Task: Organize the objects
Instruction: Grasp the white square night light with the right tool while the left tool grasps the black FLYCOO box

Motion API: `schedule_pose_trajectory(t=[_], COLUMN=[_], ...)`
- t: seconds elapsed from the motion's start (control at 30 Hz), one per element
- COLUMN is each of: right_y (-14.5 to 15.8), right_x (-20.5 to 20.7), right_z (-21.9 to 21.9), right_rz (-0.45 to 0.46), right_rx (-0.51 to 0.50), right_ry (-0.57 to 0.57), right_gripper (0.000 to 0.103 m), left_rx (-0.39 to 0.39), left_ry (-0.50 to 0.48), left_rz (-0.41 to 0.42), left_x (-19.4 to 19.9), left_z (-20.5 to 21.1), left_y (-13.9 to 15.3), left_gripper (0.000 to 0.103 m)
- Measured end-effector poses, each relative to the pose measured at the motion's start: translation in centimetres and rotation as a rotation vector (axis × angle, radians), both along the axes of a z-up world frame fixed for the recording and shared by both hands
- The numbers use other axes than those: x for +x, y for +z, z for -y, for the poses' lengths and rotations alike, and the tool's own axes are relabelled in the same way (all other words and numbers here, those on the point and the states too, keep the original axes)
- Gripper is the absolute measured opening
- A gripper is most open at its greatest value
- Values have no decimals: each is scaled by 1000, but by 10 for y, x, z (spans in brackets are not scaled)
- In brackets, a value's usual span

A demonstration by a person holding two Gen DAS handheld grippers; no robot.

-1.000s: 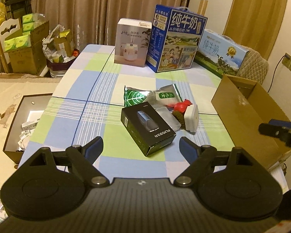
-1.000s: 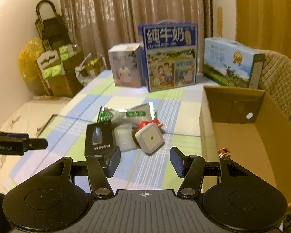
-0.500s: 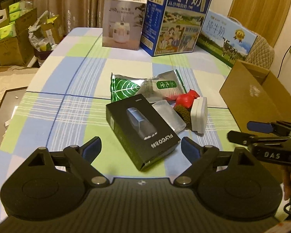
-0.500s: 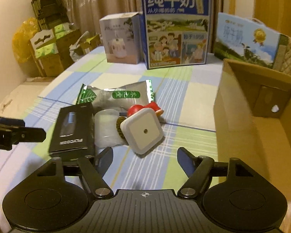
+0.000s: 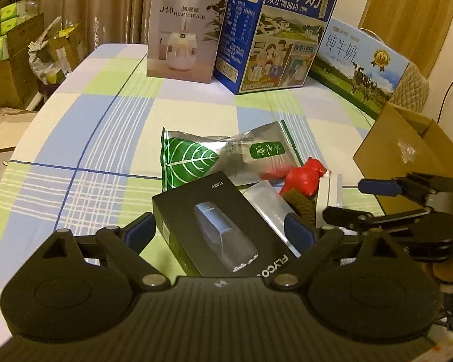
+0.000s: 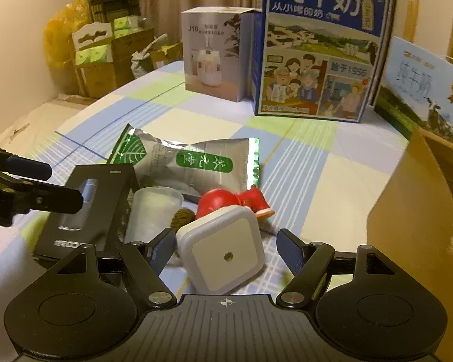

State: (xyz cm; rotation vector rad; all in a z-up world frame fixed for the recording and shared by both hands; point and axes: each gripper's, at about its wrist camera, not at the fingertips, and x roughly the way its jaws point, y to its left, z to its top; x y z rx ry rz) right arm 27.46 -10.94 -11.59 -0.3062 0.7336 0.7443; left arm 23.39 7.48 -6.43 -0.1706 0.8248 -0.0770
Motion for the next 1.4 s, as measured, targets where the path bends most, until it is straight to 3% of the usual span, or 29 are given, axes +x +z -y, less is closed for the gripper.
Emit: schedule_pose_trajectory(t=[0.1, 0.23, 0.43, 0.63, 0.7, 0.8, 0.93, 1.13, 1.4], right_y=[-8, -17, -11, -8, -6, -5, -8, -13, -14], right_x=[3, 6, 2, -34, -45, -49, -42, -44, -42], right_z=[0, -5, -9, -26, -28, -25, -15, -11, -9], right_rz=[-8, -26, -105, -127, -109, -63, -69, -47, -45], right_rx=[-6, -5, 24, -3, -31, -82, -110, -150, -145], right_ry=[29, 70, 39, 182, 199, 135, 86, 149, 170], right_gripper=[71, 71, 66, 66, 66, 66, 65, 66, 66], left_rx=[-29, -2, 5, 16, 27, 51, 102, 196, 186], left_ry=[-8, -35, -43, -38, -33, -42, -67, -79, -81], left_rz=[-9, -25, -39, -51, -59, -64, -65, -68, -105], left_x=[4, 5, 4, 4, 4, 4, 4, 12, 18], left_z=[-1, 3, 0, -3, -4, -3, 2, 7, -1], left_y=[-3, -6, -8, -7, -8, -10, -12, -17, -23], left_gripper=[90, 90, 90, 90, 90, 90, 90, 90, 89])
